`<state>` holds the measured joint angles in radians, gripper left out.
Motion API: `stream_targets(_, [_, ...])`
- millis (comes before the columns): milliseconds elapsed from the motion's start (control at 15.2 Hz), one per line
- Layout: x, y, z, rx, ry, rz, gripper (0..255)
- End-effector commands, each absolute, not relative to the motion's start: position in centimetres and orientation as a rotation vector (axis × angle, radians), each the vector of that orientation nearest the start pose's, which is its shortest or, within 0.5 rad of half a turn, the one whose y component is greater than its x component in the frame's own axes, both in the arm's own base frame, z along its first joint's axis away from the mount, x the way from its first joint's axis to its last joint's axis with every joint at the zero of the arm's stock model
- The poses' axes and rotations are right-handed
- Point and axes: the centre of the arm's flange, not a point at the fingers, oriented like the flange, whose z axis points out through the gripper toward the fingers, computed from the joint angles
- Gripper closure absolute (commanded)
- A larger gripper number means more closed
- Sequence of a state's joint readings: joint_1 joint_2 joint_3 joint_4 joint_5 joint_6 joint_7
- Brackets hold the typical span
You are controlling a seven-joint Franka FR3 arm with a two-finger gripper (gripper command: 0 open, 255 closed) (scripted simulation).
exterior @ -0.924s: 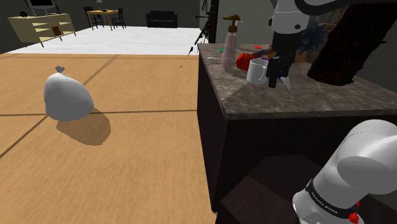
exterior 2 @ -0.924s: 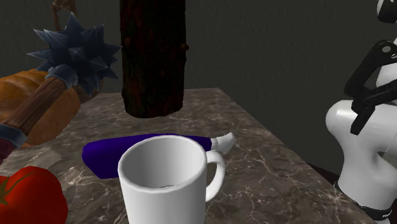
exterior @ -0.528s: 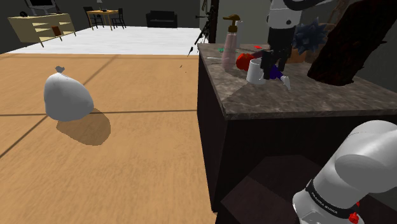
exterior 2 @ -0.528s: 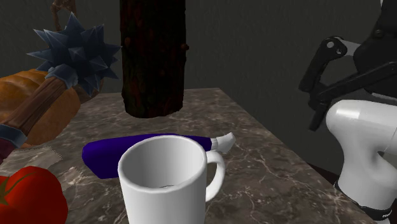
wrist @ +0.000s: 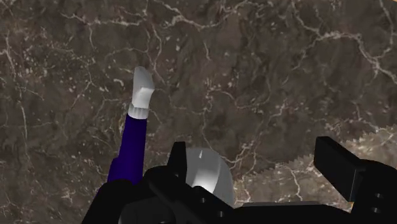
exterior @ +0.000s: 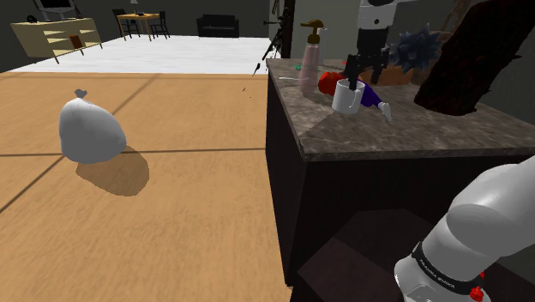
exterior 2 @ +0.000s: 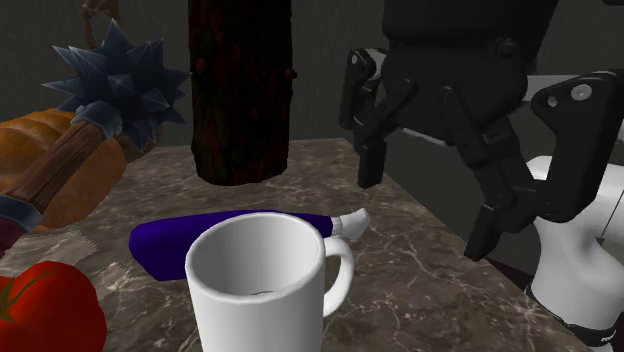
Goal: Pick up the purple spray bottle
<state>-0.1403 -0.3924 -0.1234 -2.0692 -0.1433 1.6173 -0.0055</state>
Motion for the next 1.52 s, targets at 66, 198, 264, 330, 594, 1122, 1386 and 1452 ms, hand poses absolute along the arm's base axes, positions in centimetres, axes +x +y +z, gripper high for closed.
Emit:
stream_targets(66, [43.0,-16.7,58.8,-3.175,0.498,0.115,0])
stream_targets(198, [44.1,-19.2,58.9,-3.153,0.574,0.112,0])
stream_targets(264, [44.7,-20.5,59.0,-3.142,0.612,0.110,0])
stream_targets(330, [45.2,-21.8,59.1,-3.130,0.650,0.108,0])
stream_targets(594, [46.9,-27.1,59.4,-3.077,0.798,0.102,0])
stream_targets(1122, [47.3,-29.0,56.3,-3.057,0.849,0.100,0])
stream_targets(1386, [47.3,-28.9,55.5,-3.057,0.849,0.100,255])
stream_targets(1452, [47.3,-28.9,55.5,-3.057,0.849,0.100,255])
